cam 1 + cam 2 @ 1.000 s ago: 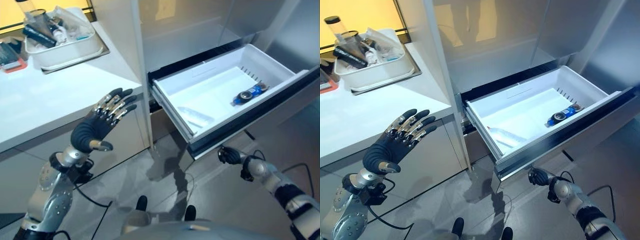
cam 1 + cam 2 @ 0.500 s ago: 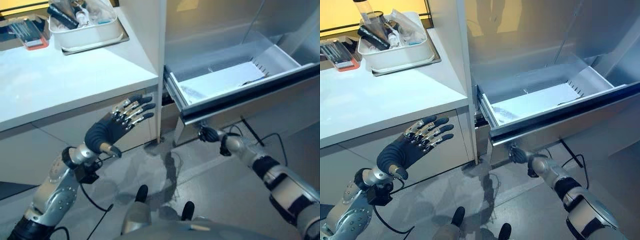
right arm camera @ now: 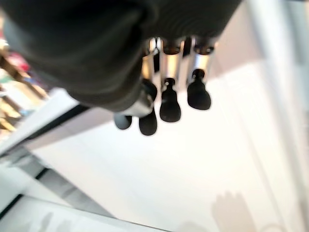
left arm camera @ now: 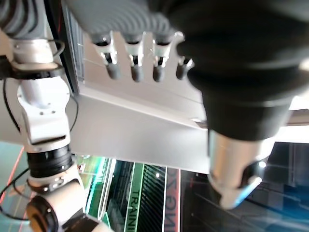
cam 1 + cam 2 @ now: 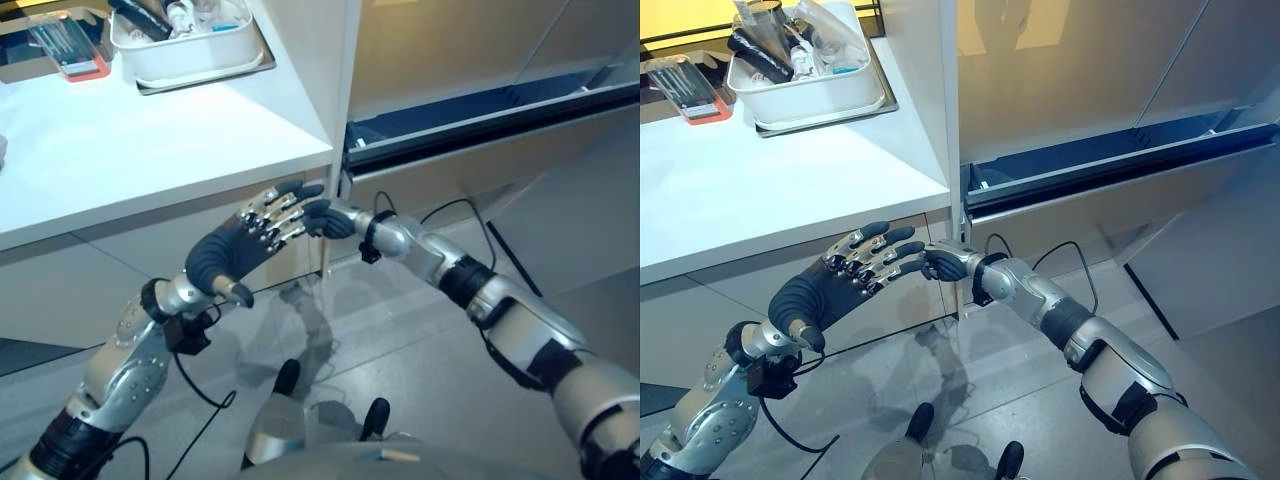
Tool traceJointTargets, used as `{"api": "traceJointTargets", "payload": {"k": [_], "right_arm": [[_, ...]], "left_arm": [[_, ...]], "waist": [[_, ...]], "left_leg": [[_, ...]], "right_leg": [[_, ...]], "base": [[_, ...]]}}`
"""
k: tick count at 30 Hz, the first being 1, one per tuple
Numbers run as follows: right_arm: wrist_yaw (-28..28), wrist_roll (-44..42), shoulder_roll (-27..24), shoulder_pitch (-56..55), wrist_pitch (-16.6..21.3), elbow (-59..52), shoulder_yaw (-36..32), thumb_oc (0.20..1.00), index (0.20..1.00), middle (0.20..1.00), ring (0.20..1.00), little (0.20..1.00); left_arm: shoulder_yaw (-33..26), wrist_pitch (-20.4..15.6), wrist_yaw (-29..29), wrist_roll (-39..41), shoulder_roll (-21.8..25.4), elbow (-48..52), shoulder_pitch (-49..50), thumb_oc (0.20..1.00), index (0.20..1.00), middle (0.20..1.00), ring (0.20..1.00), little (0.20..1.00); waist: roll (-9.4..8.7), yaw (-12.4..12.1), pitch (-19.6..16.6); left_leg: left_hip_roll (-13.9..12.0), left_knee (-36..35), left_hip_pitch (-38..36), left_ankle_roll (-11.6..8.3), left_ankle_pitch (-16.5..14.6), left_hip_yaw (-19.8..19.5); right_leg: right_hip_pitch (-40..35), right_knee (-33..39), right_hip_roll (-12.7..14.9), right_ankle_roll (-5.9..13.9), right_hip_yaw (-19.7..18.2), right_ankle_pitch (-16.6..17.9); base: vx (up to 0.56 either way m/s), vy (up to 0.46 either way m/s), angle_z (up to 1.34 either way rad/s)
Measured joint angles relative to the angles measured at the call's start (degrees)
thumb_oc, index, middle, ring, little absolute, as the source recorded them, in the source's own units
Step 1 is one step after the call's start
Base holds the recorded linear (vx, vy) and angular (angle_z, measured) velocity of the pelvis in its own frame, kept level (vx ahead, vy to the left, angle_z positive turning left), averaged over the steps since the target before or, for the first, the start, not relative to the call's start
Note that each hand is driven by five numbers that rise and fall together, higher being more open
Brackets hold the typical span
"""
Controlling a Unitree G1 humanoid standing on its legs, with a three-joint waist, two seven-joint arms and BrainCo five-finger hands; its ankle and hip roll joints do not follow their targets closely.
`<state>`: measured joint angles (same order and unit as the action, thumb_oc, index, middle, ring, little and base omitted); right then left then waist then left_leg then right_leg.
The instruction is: Take the drinks into the refrigerator
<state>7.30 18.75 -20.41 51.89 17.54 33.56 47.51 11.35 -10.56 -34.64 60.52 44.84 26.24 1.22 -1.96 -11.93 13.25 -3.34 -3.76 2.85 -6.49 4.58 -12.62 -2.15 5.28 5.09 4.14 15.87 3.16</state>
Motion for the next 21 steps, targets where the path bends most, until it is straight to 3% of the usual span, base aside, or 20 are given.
{"api": "traceJointTargets", "payload": {"k": [4,12,14,15,17,19,21], "right_arm": [[0.84,-2.2,-0.7,-2.18,0.34,-2.97,0.07,0.2,0.2,0.2,0.2,0.2],[2.38,-2.68,-4.39,-17.86,0.66,-2.66,-2.63,0.2,0.2,0.2,0.2,0.2],[2.76,-2.61,-5.8,-19.83,0.56,-1.91,-2.72,0.2,0.2,0.2,0.2,0.2],[2.14,-4.17,-5.04,-24.08,1.18,-3.75,-9.36,1.0,1.0,1.0,1.0,1.0],[0.99,-8.37,-5.64,-32.48,1.26,-4.61,-16.16,1.0,1.0,1.0,1.0,1.0],[1.07,-9.77,-7.28,-38.03,1.15,-4.52,-18.31,1.0,1.0,1.0,1.0,1.0],[0.5,-14.2,-5.96,-44.08,1.19,-5.03,-24.41,1.0,1.0,1.0,1.0,1.0]], "left_arm": [[0.14,-0.09,0.0,-0.02,1.53,-0.03,0.07,1.0,1.0,1.0,1.0,1.0],[-0.12,-0.33,-0.23,-0.23,1.68,-0.02,1.18,1.0,1.0,1.0,1.0,1.0],[-0.27,-0.33,-0.21,-0.32,1.7,-0.12,1.75,1.0,1.0,1.0,1.0,1.0],[-1.53,-0.78,-0.24,-1.28,1.64,0.32,2.78,1.0,1.0,1.0,1.0,1.0],[-3.68,-2.05,0.3,-2.56,1.62,0.07,6.78,1.0,1.0,1.0,1.0,1.0],[-4.42,-2.92,0.91,-4.04,1.5,-0.49,8.25,1.0,1.0,1.0,1.0,1.0],[-5.89,-4.5,2.02,-6.88,0.6,-2.84,9.66,1.0,1.0,1.0,1.0,1.0]], "waist": [[-0.26,0.15,0.14],[-0.82,0.14,0.48],[-1.09,2.24,0.64],[-1.07,2.43,0.8],[-1.05,3.62,0.79],[-1.12,5.01,0.79],[-0.91,5.92,0.84]], "left_leg": [[0.02,-0.1,-0.24,0.05,0.03,0.26],[0.11,-0.24,-0.39,0.13,0.05,0.82],[0.02,-0.25,-0.55,0.13,0.05,1.02],[-0.03,-0.48,-1.15,0.16,0.06,1.34],[0.06,-1.18,-2.45,0.45,-0.15,1.82],[0.07,-1.22,-2.57,0.51,-0.19,2.48],[0.05,-1.25,-2.84,0.61,-0.29,2.99]], "right_leg": [[0.03,0.0,0.04,0.03,-0.59,0.03],[0.09,0.0,0.18,0.11,-1.11,0.1],[0.39,-0.03,0.09,0.09,-1.3,0.17],[-0.31,-0.02,0.12,0.11,-1.31,0.2],[-1.07,0.04,0.34,0.39,-1.75,-0.1],[-0.9,0.0,0.37,0.44,-2.34,-0.13],[-0.98,0.0,0.4,0.43,-2.72,-0.11]], "base": [[-0.01,0.028,-0.04],[0.0,0.009,-0.02],[-0.02,0.043,-0.04],[-0.01,0.036,-0.05],[-0.01,0.033,-0.12],[-0.01,0.031,-0.11],[0.0,0.037,-0.11]]}}
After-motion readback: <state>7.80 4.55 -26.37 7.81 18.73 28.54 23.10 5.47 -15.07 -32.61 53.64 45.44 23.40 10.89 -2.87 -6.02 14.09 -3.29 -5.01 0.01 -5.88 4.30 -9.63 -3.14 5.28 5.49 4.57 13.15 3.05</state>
